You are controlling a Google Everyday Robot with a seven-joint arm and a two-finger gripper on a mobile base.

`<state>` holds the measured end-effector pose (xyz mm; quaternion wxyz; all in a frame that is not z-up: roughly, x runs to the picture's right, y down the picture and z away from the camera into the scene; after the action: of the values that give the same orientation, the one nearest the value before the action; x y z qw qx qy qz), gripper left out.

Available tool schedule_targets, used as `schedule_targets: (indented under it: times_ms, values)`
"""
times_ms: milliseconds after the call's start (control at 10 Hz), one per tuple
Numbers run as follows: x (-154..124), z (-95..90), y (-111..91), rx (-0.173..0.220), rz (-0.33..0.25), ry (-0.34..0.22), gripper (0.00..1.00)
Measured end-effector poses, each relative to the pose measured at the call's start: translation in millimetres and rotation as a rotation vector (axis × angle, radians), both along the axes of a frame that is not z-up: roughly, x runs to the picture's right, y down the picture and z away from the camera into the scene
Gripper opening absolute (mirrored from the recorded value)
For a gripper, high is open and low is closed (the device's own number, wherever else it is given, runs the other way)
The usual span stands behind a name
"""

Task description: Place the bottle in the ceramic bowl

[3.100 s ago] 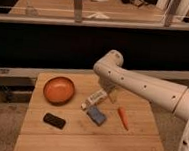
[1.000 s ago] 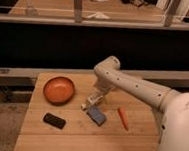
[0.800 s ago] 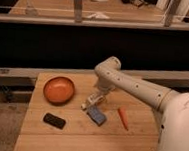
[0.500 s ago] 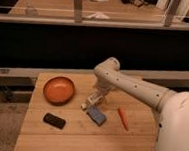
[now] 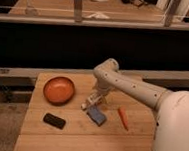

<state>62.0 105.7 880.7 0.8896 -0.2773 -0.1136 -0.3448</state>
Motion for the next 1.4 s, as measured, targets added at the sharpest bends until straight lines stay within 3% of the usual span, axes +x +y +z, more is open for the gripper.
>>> schedule_targets:
  times_ms: [1400]
  values:
    - [-15.3,12.8,13.3,-0.014,-0.091,-0.023,0.8]
